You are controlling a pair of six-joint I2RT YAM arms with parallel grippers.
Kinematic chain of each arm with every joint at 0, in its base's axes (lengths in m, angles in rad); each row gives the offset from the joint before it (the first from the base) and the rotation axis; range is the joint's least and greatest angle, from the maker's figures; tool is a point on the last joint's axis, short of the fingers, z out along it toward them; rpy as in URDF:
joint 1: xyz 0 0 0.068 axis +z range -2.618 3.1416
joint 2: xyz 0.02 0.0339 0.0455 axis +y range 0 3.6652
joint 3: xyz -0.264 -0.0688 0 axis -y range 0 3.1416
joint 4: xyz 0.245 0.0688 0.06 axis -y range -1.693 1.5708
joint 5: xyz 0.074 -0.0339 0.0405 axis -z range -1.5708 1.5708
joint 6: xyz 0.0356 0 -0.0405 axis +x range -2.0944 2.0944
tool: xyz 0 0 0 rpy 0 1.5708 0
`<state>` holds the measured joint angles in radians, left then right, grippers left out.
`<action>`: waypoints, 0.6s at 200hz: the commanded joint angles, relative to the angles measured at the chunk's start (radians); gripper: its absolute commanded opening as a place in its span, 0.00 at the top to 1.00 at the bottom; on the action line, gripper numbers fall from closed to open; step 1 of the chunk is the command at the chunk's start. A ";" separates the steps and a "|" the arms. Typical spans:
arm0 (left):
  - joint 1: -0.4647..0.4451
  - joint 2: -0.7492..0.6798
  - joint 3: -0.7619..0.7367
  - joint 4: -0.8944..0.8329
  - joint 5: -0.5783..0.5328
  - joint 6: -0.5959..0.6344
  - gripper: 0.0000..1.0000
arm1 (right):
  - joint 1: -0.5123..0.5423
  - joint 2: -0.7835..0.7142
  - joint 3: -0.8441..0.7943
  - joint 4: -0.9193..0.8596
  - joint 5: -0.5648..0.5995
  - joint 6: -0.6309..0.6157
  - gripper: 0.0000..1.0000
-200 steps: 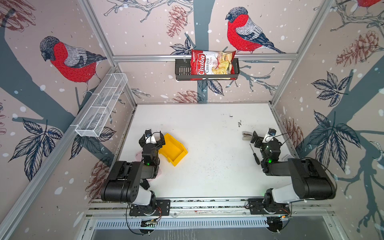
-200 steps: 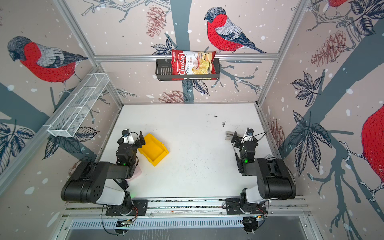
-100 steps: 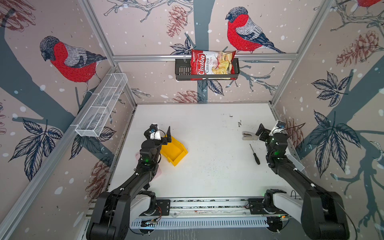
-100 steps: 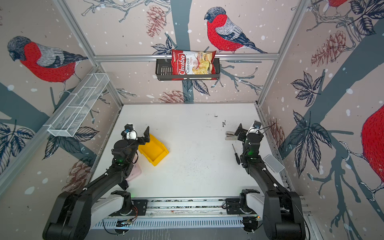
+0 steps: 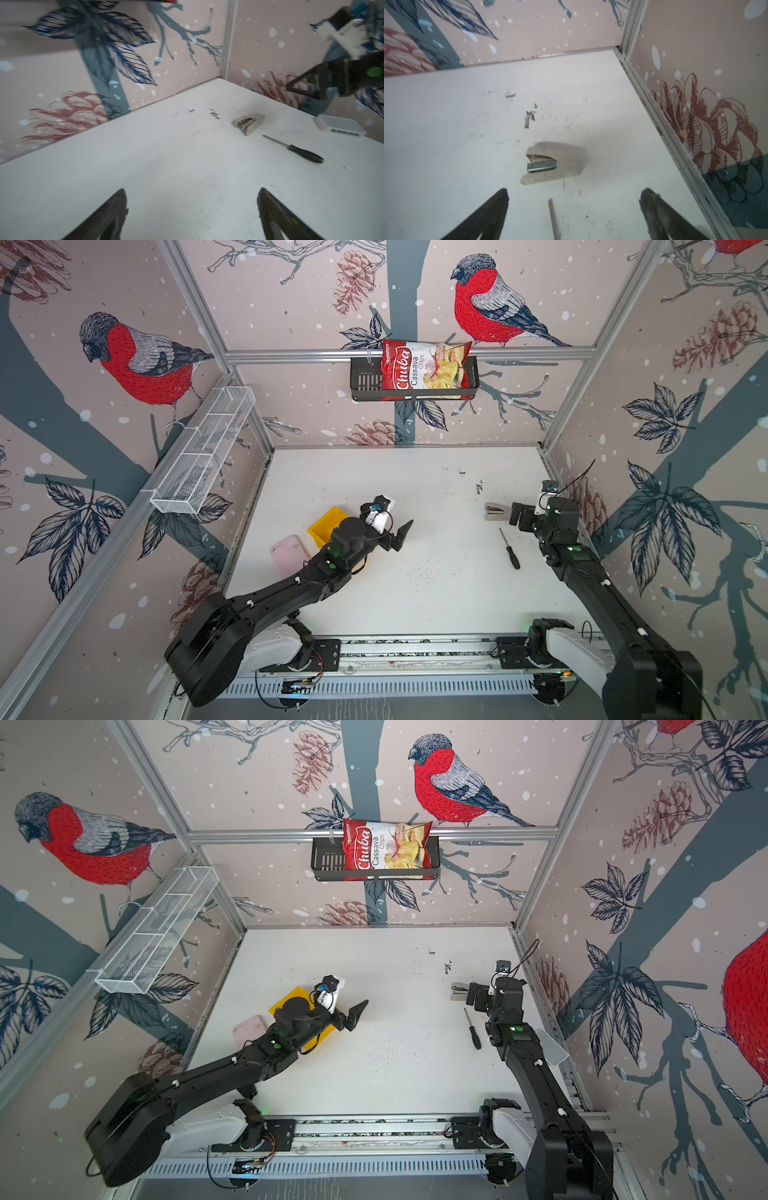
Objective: Put the screwdriver in the bin
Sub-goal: 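Lower the right gripper onto the black-handled screwdriver while the left arm reaches toward center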
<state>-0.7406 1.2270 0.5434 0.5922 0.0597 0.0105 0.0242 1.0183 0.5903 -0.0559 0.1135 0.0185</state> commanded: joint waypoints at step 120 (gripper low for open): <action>-0.111 0.243 0.201 -0.064 0.293 0.184 0.04 | 0.108 0.442 0.158 -0.248 0.039 -0.205 0.02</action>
<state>-0.8482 1.4700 0.7338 0.5343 0.3397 0.1646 0.1226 1.4017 0.7074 -0.2707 0.1791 -0.1879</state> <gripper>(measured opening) 0.964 0.997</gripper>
